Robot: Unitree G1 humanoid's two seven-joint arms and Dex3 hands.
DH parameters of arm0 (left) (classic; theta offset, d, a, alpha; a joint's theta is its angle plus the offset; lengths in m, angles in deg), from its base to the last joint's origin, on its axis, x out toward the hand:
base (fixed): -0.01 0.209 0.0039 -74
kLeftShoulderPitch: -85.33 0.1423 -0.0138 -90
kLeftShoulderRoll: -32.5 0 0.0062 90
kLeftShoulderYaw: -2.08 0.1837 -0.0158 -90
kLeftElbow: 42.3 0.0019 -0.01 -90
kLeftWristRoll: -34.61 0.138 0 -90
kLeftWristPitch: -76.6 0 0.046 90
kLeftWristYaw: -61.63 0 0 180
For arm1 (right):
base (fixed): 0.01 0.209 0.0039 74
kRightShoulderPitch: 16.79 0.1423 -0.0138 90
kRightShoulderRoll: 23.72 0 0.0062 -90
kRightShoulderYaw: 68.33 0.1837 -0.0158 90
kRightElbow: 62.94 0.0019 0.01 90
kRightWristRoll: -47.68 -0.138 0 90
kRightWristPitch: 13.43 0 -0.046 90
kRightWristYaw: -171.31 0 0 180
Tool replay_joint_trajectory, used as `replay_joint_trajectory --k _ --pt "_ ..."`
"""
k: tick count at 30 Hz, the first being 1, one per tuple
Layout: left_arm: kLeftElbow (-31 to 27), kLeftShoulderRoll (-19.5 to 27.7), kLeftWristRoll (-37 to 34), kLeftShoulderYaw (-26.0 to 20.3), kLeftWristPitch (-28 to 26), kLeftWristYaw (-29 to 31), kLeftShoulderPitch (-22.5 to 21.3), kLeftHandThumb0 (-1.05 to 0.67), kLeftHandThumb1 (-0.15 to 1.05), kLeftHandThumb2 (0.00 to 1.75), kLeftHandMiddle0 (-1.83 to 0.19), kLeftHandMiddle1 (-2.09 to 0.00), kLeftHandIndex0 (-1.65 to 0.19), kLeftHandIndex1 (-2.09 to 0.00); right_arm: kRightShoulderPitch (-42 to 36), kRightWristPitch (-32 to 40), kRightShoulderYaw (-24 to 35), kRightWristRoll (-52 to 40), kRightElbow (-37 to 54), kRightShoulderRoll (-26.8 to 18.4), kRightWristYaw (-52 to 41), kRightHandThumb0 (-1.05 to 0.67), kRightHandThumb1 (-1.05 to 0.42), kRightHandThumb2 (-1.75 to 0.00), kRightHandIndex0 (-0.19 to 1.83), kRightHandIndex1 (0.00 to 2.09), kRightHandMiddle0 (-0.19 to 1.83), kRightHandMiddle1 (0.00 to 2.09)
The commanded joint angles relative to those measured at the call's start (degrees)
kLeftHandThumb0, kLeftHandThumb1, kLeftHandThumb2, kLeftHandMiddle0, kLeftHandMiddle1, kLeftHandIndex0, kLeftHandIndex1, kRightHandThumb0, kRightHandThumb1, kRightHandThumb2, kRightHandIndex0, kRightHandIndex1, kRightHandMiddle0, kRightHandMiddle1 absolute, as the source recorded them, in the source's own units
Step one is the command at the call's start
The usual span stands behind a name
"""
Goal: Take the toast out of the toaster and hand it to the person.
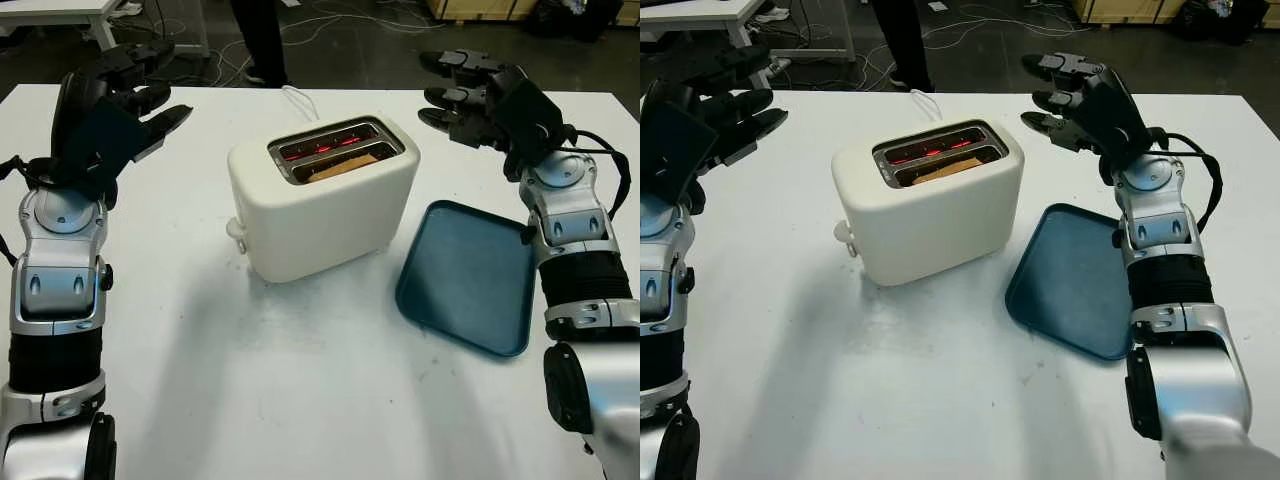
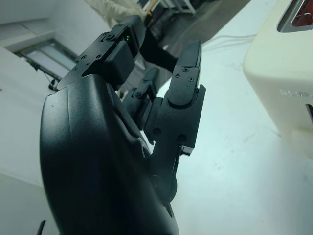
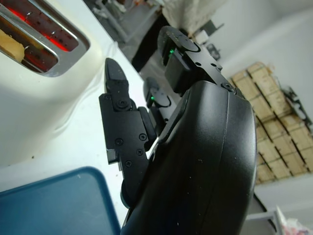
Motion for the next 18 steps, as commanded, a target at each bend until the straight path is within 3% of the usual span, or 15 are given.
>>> replay_joint_trajectory --k 1,18 --pt "0.9 0.4 0.4 0.5 1.8 -0.1 0.3 -0.33 0.92 0.03 -0.67 -0.08 -0.62 -0.01 -0.1 0.2 0.3 -0.4 0.5 0.2 0.3 -0.17 -0.92 -0.13 0.56 0.01 0.51 0.00" --pt "2.8 0.0 -0.2 0.6 4.1 0.6 0.2 -0.38 0.92 0.05 -0.64 -0.09 -0.61 -0.01 0.0 0.7 0.5 -0.9 0.1 0.4 0.0 -0.17 -0.92 -0.14 0.50 0.00 0.48 0.00"
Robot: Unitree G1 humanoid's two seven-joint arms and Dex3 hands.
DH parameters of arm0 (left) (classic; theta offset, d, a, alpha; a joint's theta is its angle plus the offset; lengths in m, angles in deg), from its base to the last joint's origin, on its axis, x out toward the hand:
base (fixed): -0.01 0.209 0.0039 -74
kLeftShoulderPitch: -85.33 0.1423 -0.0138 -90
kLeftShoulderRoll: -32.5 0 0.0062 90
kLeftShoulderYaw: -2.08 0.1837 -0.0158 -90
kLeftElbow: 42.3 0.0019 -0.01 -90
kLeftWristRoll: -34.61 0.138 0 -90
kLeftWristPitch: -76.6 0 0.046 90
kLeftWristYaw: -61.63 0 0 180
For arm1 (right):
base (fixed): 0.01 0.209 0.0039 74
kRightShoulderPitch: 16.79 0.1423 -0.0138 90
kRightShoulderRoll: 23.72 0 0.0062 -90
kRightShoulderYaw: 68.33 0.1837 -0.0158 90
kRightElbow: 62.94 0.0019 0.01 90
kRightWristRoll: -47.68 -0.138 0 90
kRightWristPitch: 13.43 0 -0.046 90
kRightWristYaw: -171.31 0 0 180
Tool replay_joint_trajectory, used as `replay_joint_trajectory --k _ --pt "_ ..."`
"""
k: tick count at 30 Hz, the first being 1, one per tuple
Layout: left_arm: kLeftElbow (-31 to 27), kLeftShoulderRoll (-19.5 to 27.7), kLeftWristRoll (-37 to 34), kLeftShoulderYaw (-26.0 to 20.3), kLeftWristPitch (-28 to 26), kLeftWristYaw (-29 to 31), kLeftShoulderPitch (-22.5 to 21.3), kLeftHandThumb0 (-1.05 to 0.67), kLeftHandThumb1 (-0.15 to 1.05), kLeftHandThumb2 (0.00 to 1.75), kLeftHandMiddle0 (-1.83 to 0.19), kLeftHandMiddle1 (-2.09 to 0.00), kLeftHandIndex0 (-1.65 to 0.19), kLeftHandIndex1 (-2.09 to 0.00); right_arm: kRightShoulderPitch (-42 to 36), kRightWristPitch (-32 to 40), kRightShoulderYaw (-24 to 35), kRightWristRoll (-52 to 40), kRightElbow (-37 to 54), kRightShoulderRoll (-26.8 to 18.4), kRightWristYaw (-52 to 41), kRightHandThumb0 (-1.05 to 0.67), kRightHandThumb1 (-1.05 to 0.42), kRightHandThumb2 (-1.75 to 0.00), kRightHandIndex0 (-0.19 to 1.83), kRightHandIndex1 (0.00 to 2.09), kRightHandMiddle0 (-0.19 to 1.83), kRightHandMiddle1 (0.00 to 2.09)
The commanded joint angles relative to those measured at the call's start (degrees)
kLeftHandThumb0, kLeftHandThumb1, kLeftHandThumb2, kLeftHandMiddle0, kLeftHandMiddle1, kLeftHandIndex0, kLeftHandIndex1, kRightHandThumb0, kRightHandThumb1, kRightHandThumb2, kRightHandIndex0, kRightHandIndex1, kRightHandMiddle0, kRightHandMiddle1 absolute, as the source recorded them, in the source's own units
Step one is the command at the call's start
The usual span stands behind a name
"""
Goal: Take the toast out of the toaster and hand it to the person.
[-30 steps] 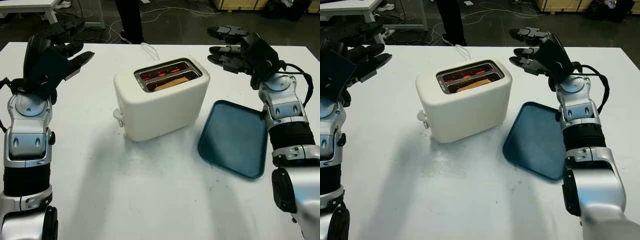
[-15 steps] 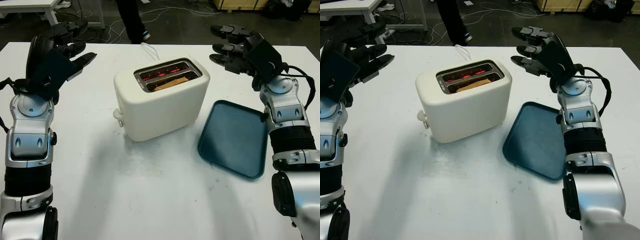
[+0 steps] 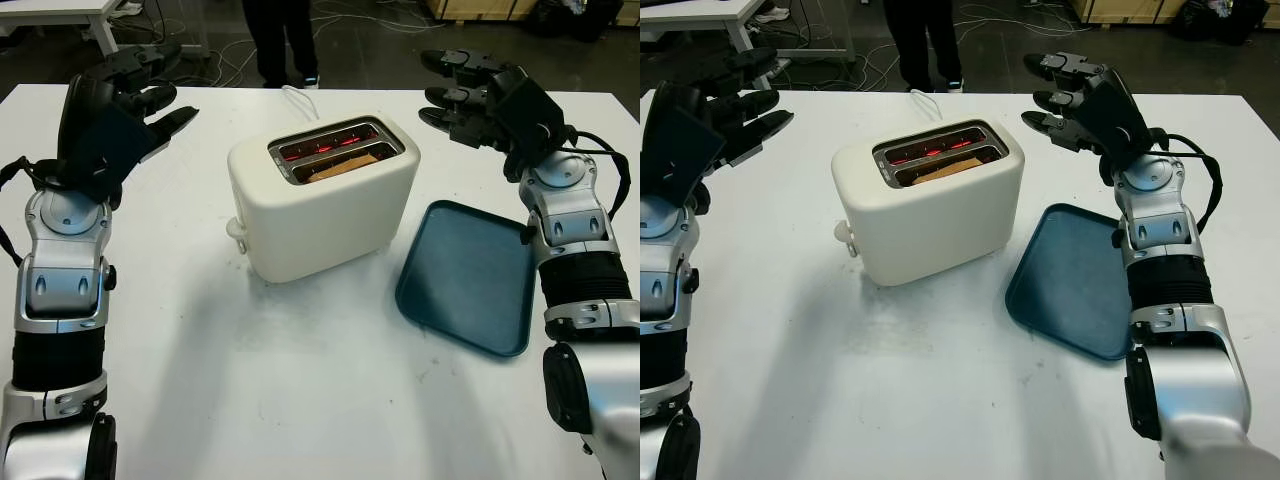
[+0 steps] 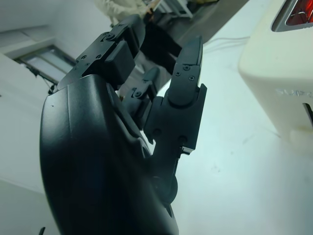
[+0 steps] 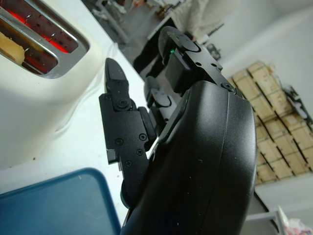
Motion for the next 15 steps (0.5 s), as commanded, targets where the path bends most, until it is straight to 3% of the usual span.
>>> replay_joint_trajectory --k 1,15 --pt "0.3 0.1 0.0 0.2 1.1 0.1 0.2 -0.37 0.92 0.05 -0.64 -0.09 -0.61 -0.01 0.0 1.2 0.5 -0.8 0.4 0.5 0.1 -0.17 -0.92 -0.14 0.51 0.01 0.48 0.00" --pt "1.6 -0.8 0.2 0.9 1.3 -0.5 -0.3 -0.36 0.92 0.06 -0.62 -0.12 -0.61 -0.01 -1.0 0.1 -0.6 1.2 2.2 -0.2 0.8 -0.20 -0.92 -0.11 0.59 0.03 0.53 0.02"
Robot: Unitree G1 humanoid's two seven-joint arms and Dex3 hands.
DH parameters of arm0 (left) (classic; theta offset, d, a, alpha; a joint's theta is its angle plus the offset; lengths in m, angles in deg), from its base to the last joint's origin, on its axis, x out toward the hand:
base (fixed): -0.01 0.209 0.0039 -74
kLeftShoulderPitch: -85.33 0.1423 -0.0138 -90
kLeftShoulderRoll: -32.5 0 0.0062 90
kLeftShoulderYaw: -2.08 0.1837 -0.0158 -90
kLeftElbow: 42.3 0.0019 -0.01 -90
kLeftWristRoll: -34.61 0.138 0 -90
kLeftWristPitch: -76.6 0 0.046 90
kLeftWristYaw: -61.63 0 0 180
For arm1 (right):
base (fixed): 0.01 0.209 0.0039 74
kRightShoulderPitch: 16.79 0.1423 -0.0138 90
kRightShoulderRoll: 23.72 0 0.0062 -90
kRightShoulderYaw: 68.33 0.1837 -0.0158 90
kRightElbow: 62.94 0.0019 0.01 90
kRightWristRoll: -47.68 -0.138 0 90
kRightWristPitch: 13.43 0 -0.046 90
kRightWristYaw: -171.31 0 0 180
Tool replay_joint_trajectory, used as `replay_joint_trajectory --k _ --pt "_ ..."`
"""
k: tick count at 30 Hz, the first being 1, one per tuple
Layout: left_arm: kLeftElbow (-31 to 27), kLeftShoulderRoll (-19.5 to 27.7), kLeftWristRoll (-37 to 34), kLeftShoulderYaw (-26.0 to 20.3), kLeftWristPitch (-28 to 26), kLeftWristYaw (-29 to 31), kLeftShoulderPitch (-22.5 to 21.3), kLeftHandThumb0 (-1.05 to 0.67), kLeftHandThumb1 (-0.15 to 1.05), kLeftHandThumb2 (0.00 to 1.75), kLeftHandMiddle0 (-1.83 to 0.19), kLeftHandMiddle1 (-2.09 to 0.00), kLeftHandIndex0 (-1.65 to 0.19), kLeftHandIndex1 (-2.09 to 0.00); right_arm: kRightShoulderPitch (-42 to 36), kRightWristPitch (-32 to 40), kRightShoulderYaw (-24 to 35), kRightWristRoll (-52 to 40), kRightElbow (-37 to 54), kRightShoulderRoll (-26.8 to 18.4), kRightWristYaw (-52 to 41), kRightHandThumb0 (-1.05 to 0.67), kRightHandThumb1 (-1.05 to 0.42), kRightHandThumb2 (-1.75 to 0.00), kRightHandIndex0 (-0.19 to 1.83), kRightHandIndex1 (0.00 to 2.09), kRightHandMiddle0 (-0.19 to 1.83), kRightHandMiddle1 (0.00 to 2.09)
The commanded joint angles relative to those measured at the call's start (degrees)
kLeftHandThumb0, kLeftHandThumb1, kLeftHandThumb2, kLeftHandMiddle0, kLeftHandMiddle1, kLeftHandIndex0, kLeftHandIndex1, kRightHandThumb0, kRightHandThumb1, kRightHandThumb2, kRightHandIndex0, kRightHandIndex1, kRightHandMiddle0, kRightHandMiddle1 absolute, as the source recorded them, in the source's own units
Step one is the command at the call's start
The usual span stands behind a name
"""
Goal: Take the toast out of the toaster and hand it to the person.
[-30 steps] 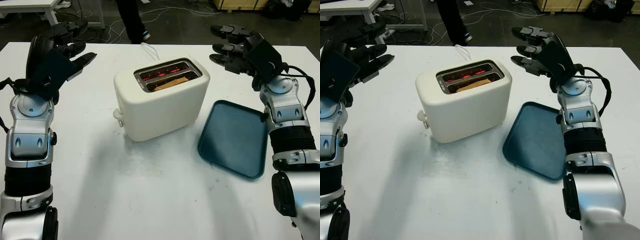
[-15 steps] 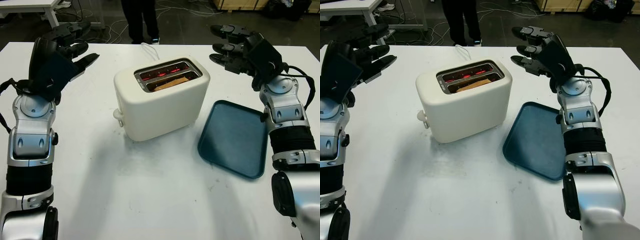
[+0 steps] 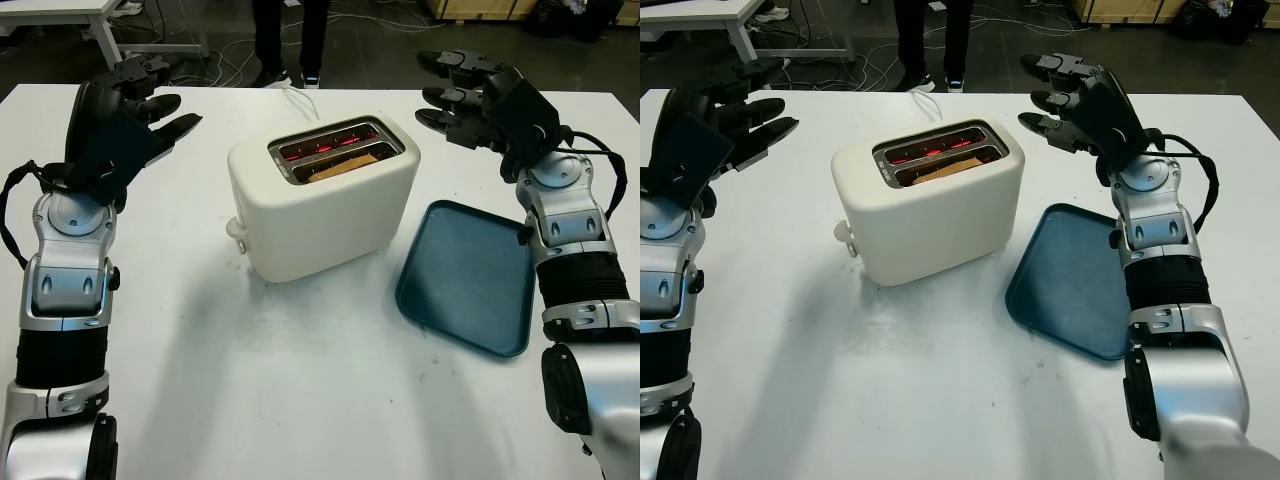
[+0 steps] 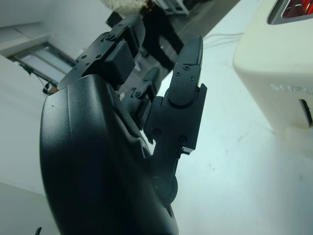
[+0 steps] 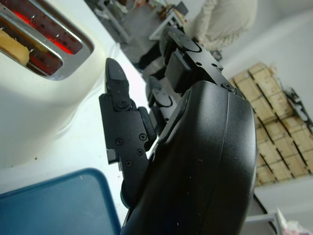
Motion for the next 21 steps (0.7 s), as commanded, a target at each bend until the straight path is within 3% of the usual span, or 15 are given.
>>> replay_joint_trajectory --k 1,21 --pt "-0.3 -0.1 0.1 0.2 0.3 -0.4 -0.2 -0.36 0.92 0.06 -0.62 -0.12 -0.61 -0.01 -0.6 -0.1 0.2 0.1 1.3 -0.2 0.6 -0.20 -0.92 -0.11 0.59 0.03 0.54 0.02" --pt "-2.1 -1.2 -0.9 0.1 -1.9 -0.7 0.7 -0.34 0.92 0.08 -0.58 -0.16 -0.58 0.00 -0.6 1.9 -0.4 -0.2 3.4 1.3 0.2 -0.24 -0.92 -0.11 0.60 0.03 0.55 0.01"
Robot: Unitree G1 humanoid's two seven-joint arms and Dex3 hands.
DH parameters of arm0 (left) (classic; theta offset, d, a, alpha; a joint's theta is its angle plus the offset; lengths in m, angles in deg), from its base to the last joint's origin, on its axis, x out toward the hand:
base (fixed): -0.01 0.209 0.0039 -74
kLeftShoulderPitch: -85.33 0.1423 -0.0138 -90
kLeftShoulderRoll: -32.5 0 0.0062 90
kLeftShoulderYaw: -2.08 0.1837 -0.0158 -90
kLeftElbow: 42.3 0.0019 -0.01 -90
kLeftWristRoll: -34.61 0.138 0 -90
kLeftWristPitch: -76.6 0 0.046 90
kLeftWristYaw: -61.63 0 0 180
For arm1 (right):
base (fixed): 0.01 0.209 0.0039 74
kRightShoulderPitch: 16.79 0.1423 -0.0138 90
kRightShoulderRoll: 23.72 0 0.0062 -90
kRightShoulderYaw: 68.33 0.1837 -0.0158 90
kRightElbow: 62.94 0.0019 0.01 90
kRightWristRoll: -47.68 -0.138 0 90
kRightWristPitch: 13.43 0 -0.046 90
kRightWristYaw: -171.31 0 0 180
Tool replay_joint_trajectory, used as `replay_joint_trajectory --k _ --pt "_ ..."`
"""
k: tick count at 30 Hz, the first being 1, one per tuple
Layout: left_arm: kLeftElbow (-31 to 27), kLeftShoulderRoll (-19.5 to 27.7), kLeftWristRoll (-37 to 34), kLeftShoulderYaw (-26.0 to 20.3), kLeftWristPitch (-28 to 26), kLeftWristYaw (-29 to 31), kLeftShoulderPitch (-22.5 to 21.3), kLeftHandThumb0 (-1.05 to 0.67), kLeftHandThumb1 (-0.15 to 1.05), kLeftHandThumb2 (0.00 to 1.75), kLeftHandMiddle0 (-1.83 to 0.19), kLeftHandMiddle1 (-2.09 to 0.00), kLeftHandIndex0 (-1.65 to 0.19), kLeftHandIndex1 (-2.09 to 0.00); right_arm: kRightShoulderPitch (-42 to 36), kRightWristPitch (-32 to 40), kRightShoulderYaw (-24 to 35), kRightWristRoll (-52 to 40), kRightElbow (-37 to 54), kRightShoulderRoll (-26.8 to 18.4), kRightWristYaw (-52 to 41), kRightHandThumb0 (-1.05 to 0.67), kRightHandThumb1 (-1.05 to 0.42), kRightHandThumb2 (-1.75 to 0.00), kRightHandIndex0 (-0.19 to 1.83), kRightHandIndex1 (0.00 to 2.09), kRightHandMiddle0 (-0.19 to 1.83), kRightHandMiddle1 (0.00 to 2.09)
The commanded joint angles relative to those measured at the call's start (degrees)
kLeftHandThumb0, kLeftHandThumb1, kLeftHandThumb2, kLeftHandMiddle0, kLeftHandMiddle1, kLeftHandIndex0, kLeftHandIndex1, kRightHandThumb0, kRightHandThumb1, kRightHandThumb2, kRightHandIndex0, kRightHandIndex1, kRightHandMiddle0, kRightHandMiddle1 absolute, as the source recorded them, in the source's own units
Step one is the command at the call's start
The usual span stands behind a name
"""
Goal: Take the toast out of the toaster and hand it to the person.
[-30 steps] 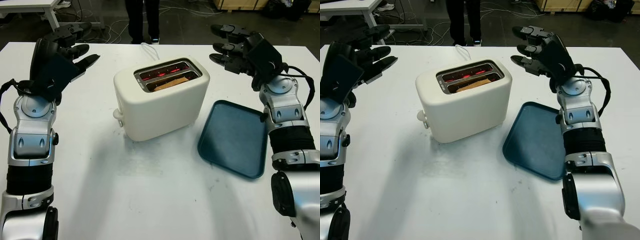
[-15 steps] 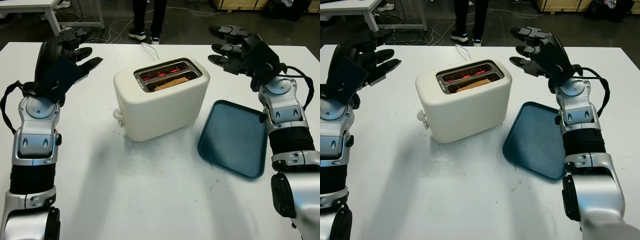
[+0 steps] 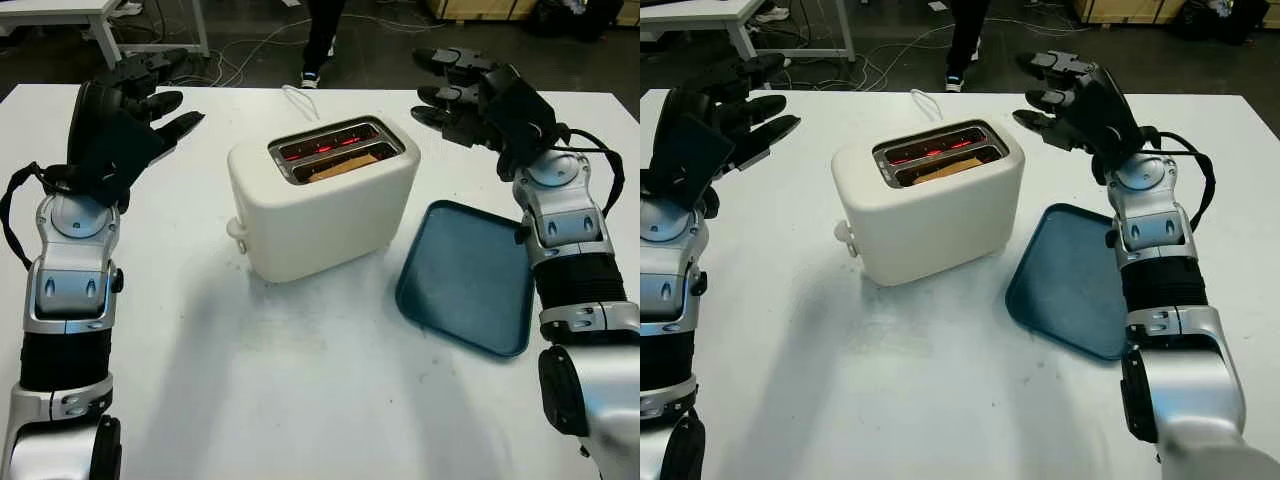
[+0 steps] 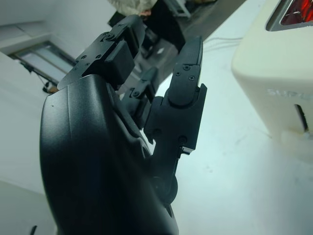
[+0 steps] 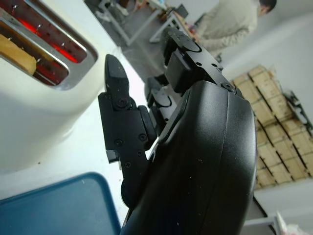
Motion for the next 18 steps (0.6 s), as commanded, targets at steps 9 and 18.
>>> replay_joint_trajectory --k 9,18 --pt "-3.0 -0.4 -0.1 0.8 -1.6 0.7 0.7 -0.33 0.92 0.11 -0.54 -0.18 -0.57 0.00 -1.2 -0.8 0.6 -0.7 0.3 0.8 0.4 -0.27 -0.92 -0.10 0.63 0.03 0.57 0.01" --pt "-4.1 -0.8 -0.2 0.7 -2.0 0.4 0.7 -0.34 0.92 0.09 -0.51 -0.22 -0.57 0.00 -1.2 -0.4 0.5 -1.0 0.3 1.0 0.0 -0.30 -0.92 -0.06 0.61 0.02 0.56 0.00"
